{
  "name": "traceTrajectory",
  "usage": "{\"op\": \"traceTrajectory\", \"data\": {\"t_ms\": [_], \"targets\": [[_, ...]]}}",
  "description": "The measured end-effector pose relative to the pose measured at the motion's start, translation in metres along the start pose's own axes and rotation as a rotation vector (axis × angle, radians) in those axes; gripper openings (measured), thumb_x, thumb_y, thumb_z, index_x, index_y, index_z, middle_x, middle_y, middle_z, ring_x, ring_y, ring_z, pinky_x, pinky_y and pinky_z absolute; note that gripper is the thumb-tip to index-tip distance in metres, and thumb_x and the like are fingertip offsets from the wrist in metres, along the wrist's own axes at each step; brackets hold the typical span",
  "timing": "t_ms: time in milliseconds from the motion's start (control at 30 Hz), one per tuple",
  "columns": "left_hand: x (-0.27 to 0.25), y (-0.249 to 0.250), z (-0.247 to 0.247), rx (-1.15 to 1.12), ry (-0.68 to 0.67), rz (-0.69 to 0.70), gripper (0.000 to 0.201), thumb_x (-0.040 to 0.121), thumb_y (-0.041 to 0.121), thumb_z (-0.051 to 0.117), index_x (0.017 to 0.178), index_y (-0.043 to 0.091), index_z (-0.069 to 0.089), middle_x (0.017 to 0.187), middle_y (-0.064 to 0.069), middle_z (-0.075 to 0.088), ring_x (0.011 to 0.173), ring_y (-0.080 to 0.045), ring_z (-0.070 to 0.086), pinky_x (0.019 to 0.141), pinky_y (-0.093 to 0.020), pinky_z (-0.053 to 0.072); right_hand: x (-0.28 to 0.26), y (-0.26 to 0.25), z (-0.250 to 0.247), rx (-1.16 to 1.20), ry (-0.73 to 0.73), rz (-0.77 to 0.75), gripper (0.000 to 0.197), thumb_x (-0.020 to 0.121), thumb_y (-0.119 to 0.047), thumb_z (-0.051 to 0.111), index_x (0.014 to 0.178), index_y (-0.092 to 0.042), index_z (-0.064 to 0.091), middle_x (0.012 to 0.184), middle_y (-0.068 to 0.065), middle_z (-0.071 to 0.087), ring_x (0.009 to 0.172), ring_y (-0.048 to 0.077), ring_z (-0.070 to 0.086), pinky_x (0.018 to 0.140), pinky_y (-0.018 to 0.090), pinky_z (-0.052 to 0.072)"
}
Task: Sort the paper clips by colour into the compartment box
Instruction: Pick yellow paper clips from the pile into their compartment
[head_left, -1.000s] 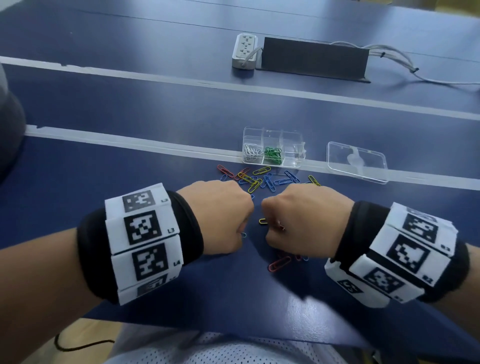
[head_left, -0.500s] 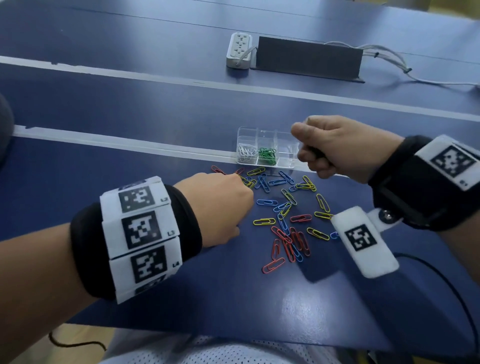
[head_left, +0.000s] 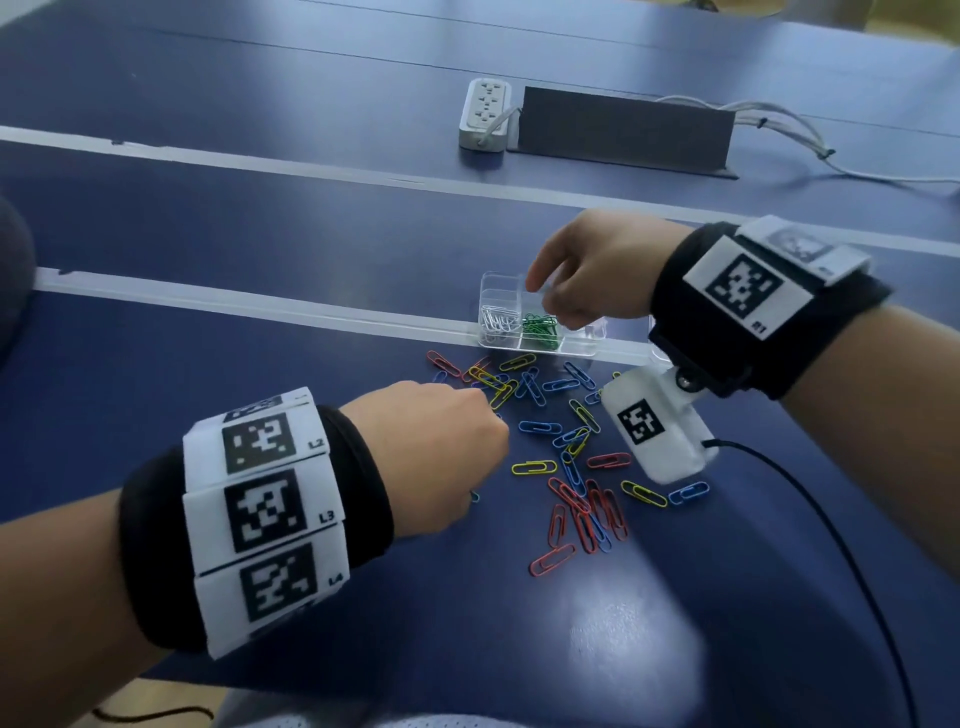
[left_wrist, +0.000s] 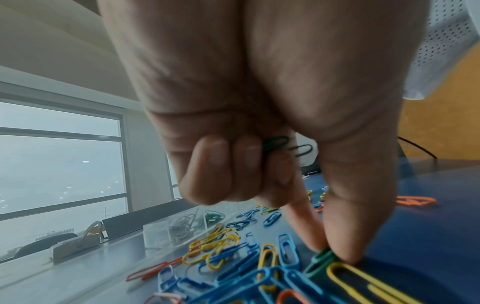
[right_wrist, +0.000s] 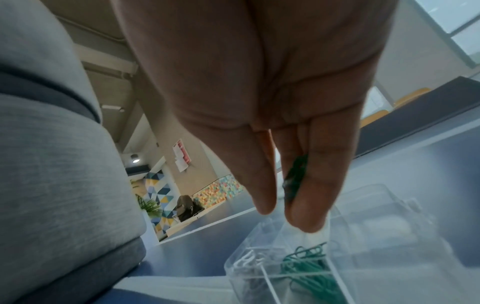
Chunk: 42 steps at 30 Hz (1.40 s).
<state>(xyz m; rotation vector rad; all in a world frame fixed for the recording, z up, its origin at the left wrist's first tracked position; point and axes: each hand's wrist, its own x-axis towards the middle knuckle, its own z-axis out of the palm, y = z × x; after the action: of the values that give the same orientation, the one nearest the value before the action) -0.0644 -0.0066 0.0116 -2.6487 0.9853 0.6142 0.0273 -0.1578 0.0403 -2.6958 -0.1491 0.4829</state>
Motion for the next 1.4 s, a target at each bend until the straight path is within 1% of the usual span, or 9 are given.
{"op": "traceTrajectory", "data": {"t_ms": [133,267,400,500,600,767,933,1200,1400], "targets": [[0.002,-0.001,0.002,-0.046,0.078,-0.007,0.018,0.084,0.019,0.043,0.068,0.017,0.036,0.09,-0.004,0.05,0.081,-0.03,0.054,0.063,-0.032,0.039,-0.002,-0.002,0.002,0.003,0.028,-0.035,0.022,0.082,-0.014,0.059,0.098,-0.028,0.066,0.085,0.009,0.075,0.068,0.019,0.067,0.078,0.029,0.057],[0.005,-0.011,-0.007,-0.308,0.172,0.008,0.025,0.079,0.024,0.047,0.059,0.023,0.031,0.079,0.004,0.047,0.075,-0.02,0.044,0.069,-0.027,0.041,-0.008,0.005,0.001,0.06,0.053,-0.058,0.021,0.082,-0.013,0.053,0.091,-0.03,0.063,0.083,0.011,0.073,0.073,0.026,0.071,0.077,0.041,0.059],[0.019,-0.022,-0.028,-0.516,0.27,-0.062,0.009,0.082,0.027,0.049,0.074,0.023,0.05,0.068,0.007,0.049,0.069,-0.015,0.044,0.063,-0.025,0.033,-0.014,0.014,0.0,0.056,0.091,-0.062,0.021,0.084,-0.014,0.053,0.097,-0.024,0.068,0.083,0.004,0.065,0.077,0.024,0.062,0.087,0.036,0.054],[0.041,-0.031,-0.043,-0.522,0.354,-0.12,0.016,0.087,0.024,0.048,0.094,0.018,0.061,0.086,0.0,0.059,0.08,-0.016,0.046,0.072,-0.02,0.032,-0.018,0.02,0.0,0.061,0.122,-0.046,0.022,0.084,-0.016,0.055,0.099,-0.024,0.069,0.082,0.0,0.063,0.077,0.017,0.056,0.084,0.03,0.05],[0.064,-0.034,-0.055,-0.456,0.386,-0.151,0.024,0.09,0.021,0.047,0.103,0.012,0.064,0.108,-0.008,0.066,0.097,-0.024,0.055,0.083,-0.025,0.039,-0.021,0.026,-0.001,0.065,0.141,-0.033,0.022,0.084,-0.017,0.054,0.099,-0.025,0.068,0.075,-0.005,0.061,0.074,0.015,0.055,0.082,0.028,0.048],[0.092,-0.022,-0.065,-0.22,0.281,-0.136,0.023,0.089,0.01,0.048,0.104,0.008,0.065,0.111,-0.013,0.066,0.105,-0.032,0.059,0.092,-0.038,0.049,-0.029,0.035,-0.001,0.064,0.146,-0.043,0.021,0.084,-0.018,0.055,0.098,-0.026,0.068,0.073,-0.006,0.061,0.063,0.008,0.052,0.078,0.025,0.047],[0.096,-0.016,-0.067,-0.186,0.289,-0.071,0.028,0.083,0.008,0.057,0.108,0.012,0.067,0.109,-0.009,0.068,0.106,-0.028,0.061,0.094,-0.039,0.049,-0.037,0.044,0.0,0.073,0.129,-0.051,0.02,0.084,-0.02,0.056,0.101,-0.026,0.067,0.088,-0.002,0.066,0.075,0.015,0.054,0.075,0.025,0.045],[0.093,-0.026,-0.061,-0.323,0.375,-0.033,0.038,0.077,0.009,0.071,0.113,0.018,0.066,0.109,-0.004,0.067,0.1,-0.02,0.06,0.089,-0.029,0.047,-0.04,0.051,0.005,0.075,0.13,-0.065,0.02,0.085,-0.022,0.056,0.1,-0.028,0.067,0.074,-0.01,0.059,0.063,0.002,0.05,0.072,0.022,0.038],[0.085,-0.036,-0.061,-0.626,0.51,-0.054,0.033,0.082,-0.002,0.059,0.106,0.018,0.068,0.096,-0.001,0.066,0.083,-0.015,0.063,0.082,-0.023,0.049,-0.043,0.045,0.011,0.019,0.112,-0.084,0.023,0.086,-0.019,0.053,0.103,-0.026,0.067,0.078,-0.009,0.062,0.079,0.014,0.055,0.078,0.021,0.04]]}}
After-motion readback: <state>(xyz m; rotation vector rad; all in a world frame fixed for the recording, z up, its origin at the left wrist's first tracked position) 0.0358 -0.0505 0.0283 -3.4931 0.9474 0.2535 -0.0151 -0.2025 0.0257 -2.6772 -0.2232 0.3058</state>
